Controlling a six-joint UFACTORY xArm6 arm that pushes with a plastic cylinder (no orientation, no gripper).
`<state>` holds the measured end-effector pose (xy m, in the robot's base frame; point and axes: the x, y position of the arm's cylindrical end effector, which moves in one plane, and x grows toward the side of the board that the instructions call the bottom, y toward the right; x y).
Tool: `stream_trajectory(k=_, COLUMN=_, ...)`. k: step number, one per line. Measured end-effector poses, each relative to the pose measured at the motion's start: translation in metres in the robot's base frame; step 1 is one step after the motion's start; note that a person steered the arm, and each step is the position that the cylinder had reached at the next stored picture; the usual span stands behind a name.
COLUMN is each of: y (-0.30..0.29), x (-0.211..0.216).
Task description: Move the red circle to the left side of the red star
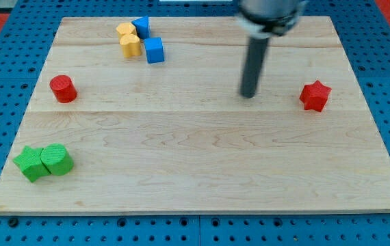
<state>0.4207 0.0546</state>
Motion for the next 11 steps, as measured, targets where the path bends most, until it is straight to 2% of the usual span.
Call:
stream_trajectory(k=1, y=-0.041, x=0.070)
stream_trajectory(k=2, y=-0.178, x=0.059)
stream_trajectory(k=4, y=-0.284, x=0.020)
stream_trajectory(k=5, y=-0.315, x=0.015)
stream_trajectory(k=6, y=-0.304, x=-0.017)
stream_trajectory(k=7, y=-0.307, x=-0.020)
stream_trajectory(k=8, y=-0.309, x=-0.046)
stream_trajectory(k=9, y=-0.239, x=-0.046)
stream_trajectory(k=11, y=-0.048, x=-0.034)
